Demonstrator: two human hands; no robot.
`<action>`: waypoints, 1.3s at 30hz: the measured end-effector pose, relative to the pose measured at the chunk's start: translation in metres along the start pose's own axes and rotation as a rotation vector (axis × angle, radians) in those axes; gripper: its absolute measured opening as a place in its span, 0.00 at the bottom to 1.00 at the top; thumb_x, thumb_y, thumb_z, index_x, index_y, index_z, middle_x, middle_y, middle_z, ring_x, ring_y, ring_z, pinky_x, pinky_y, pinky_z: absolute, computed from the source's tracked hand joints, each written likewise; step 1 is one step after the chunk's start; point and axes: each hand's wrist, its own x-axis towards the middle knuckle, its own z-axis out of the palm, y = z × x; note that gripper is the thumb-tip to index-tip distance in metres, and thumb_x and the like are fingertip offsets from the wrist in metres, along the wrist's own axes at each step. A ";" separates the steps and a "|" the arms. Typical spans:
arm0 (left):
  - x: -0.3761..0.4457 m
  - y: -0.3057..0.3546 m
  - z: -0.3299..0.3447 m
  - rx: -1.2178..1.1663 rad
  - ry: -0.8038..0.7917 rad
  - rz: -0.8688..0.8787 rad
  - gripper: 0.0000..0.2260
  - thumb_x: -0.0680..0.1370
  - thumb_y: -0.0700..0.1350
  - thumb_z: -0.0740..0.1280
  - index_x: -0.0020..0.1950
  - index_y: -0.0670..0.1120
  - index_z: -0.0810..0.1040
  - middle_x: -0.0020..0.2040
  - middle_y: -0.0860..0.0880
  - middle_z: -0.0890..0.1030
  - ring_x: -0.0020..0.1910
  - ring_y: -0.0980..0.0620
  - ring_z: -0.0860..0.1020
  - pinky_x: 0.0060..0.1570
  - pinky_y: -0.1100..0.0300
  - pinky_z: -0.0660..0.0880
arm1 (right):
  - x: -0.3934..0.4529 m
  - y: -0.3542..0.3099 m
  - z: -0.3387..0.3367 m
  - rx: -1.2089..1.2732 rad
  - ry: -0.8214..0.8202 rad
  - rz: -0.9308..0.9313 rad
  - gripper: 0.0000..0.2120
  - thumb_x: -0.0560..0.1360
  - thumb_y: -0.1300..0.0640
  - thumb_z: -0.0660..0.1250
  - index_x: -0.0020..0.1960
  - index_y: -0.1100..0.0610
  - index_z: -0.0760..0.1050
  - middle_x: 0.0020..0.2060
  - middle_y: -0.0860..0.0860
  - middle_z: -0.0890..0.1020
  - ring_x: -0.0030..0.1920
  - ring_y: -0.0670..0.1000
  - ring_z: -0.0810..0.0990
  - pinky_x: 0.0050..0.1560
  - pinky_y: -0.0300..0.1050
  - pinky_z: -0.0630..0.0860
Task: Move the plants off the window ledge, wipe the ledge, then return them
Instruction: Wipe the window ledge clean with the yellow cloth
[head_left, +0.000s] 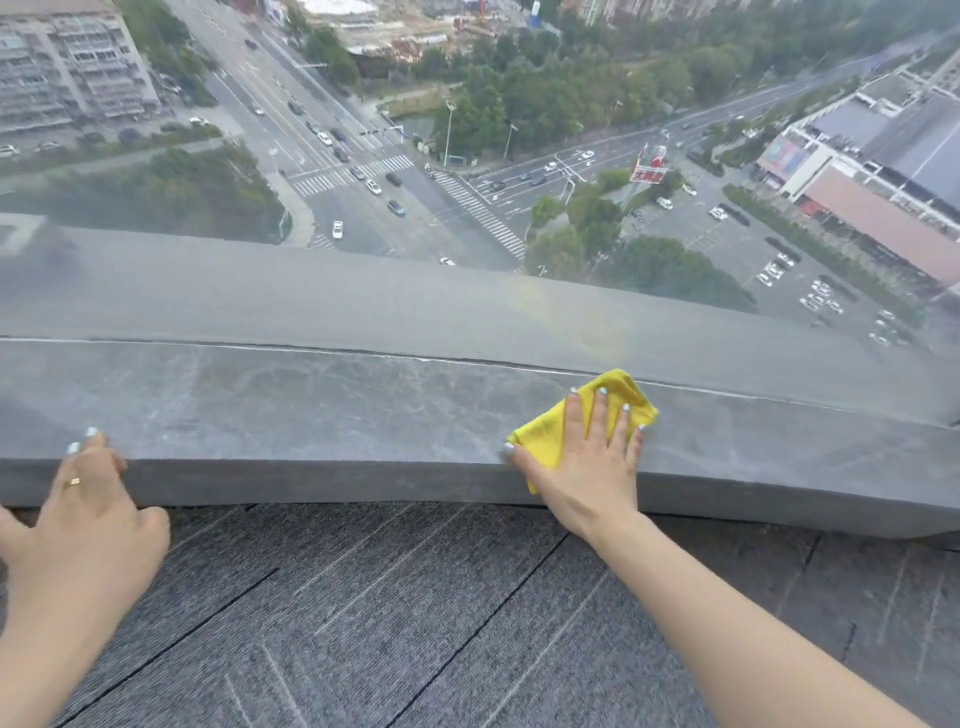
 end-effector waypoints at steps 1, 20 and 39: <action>-0.019 0.030 -0.031 0.040 -0.016 -0.072 0.32 0.69 0.35 0.61 0.69 0.53 0.55 0.58 0.32 0.73 0.49 0.29 0.76 0.46 0.24 0.69 | -0.005 -0.017 0.004 0.000 0.003 -0.058 0.55 0.57 0.23 0.36 0.77 0.52 0.38 0.76 0.57 0.38 0.75 0.62 0.35 0.72 0.58 0.32; -0.025 0.016 -0.099 0.051 0.117 -0.138 0.22 0.70 0.32 0.59 0.64 0.38 0.63 0.72 0.45 0.66 0.73 0.51 0.60 0.70 0.39 0.39 | -0.036 -0.317 0.053 -0.076 -0.027 -0.785 0.46 0.71 0.33 0.57 0.77 0.55 0.40 0.77 0.60 0.40 0.75 0.63 0.37 0.74 0.58 0.33; -0.030 0.029 -0.116 0.159 -0.029 -0.192 0.21 0.73 0.35 0.56 0.65 0.41 0.58 0.70 0.46 0.65 0.72 0.51 0.60 0.69 0.38 0.37 | -0.003 -0.189 0.028 -0.200 0.007 -0.786 0.47 0.67 0.30 0.58 0.76 0.47 0.40 0.78 0.50 0.42 0.77 0.57 0.39 0.73 0.54 0.32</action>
